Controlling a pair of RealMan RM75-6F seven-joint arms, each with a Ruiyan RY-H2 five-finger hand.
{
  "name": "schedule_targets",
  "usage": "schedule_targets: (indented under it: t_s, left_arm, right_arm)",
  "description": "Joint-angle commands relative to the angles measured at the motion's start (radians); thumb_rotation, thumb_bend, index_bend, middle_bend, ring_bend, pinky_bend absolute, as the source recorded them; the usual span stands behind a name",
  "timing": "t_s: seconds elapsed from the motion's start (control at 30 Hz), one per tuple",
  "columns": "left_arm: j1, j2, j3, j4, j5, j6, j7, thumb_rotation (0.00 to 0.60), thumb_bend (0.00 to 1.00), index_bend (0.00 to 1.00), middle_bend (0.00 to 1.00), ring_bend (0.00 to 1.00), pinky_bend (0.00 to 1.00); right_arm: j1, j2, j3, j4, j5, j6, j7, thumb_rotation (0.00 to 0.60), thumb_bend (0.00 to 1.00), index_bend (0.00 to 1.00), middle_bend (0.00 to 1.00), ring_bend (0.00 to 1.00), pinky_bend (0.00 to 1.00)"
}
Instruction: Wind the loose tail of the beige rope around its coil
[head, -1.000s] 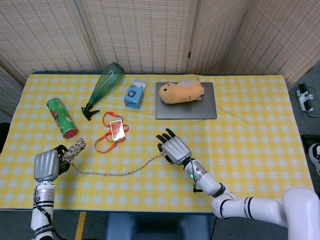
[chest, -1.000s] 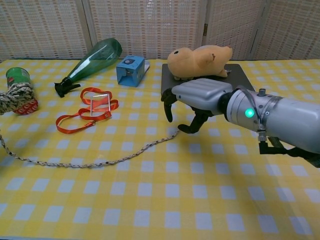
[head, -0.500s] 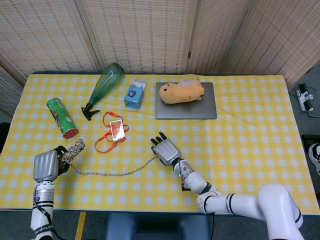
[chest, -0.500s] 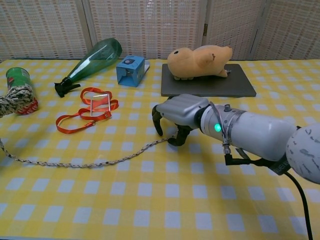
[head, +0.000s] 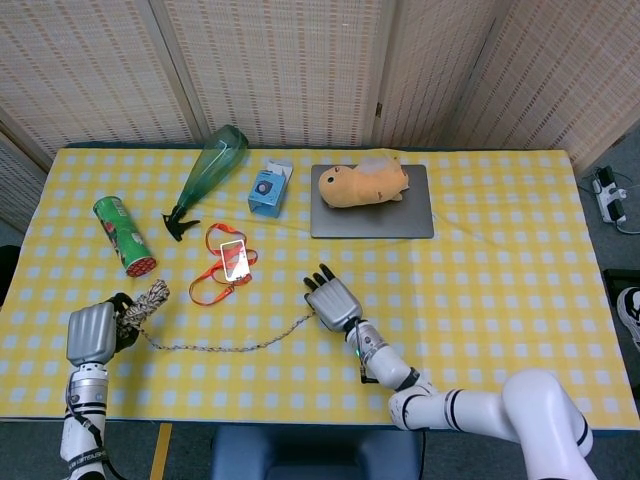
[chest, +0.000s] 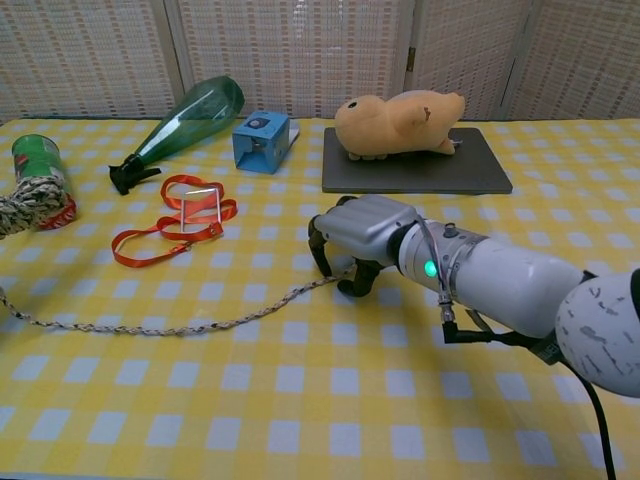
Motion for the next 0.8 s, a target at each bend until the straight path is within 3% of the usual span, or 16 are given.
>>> schedule_targets:
  t_s: [0.03, 0.2, 0.5, 0.63, 0.8]
  left_arm:
    - [-0.001, 0.000, 0.000, -0.001, -0.001, -0.002, 0.000, 0.600, 0.50, 0.61, 0.62, 0.60, 0.69]
    - [-0.001, 0.000, 0.000, -0.002, 0.000, -0.003, -0.001, 0.600, 0.50, 0.61, 0.62, 0.59, 0.69]
    - [-0.002, 0.011, -0.003, -0.015, 0.023, 0.000, -0.021, 0.600, 0.50, 0.61, 0.62, 0.59, 0.69]
    - [-0.002, 0.034, -0.012, -0.041, 0.052, 0.000, -0.057, 0.600, 0.50, 0.61, 0.62, 0.59, 0.69]
    - [-0.020, 0.086, -0.036, -0.119, 0.067, -0.037, -0.100, 0.600, 0.50, 0.61, 0.62, 0.59, 0.69]
  right_arm:
    - [-0.001, -0.010, -0.002, 0.013, -0.003, 0.007, 0.003, 0.600, 0.44, 0.54, 0.20, 0.13, 0.05]
    - [-0.001, -0.021, 0.002, 0.032, -0.002, 0.010, 0.010, 0.600, 0.43, 0.61, 0.24, 0.14, 0.05]
    - [-0.008, 0.002, 0.009, 0.009, -0.025, 0.017, 0.046, 0.600, 0.43, 0.63, 0.25, 0.15, 0.05]
    - [-0.027, 0.068, 0.010, -0.068, -0.061, 0.038, 0.082, 0.600, 0.43, 0.63, 0.25, 0.15, 0.05]
    - [-0.079, 0.228, -0.005, -0.254, -0.165, 0.090, 0.165, 0.600, 0.43, 0.64, 0.26, 0.16, 0.05]
